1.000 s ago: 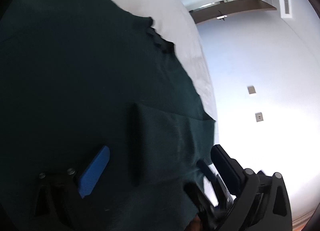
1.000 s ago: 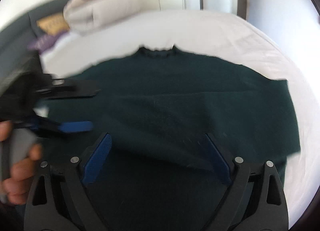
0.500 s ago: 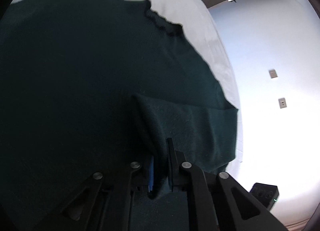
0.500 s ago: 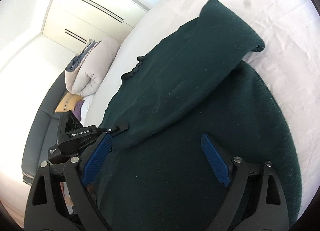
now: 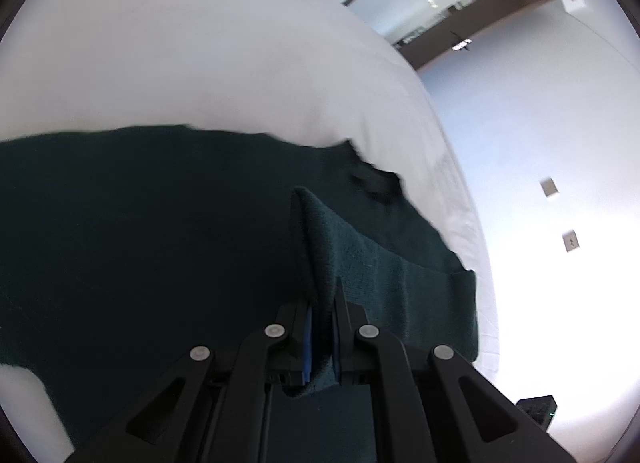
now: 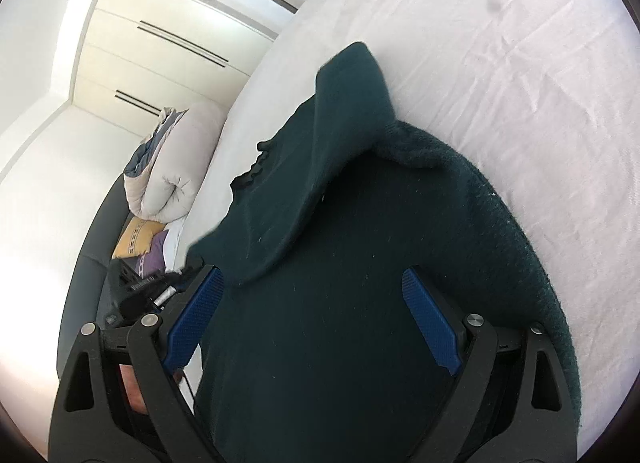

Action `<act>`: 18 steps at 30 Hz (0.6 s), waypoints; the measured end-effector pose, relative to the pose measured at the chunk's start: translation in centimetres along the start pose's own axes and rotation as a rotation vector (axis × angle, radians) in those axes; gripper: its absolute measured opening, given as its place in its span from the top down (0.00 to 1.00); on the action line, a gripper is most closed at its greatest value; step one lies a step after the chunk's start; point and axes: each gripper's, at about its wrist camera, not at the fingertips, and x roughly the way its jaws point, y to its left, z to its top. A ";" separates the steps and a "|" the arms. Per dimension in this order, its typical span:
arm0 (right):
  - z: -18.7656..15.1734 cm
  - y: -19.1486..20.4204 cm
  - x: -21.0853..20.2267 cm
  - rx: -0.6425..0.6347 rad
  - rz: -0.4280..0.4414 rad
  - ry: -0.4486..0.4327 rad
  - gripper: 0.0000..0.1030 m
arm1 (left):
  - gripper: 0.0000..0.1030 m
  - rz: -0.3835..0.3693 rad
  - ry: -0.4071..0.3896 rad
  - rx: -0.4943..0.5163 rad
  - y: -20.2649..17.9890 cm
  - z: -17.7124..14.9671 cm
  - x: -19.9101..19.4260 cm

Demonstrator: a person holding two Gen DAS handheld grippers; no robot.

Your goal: Fold small clothes

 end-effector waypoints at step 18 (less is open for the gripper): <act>6.8 0.2 -0.2 0.188 0.245 0.025 0.09 | 0.91 0.035 0.006 0.000 3.2 -1.7 1.1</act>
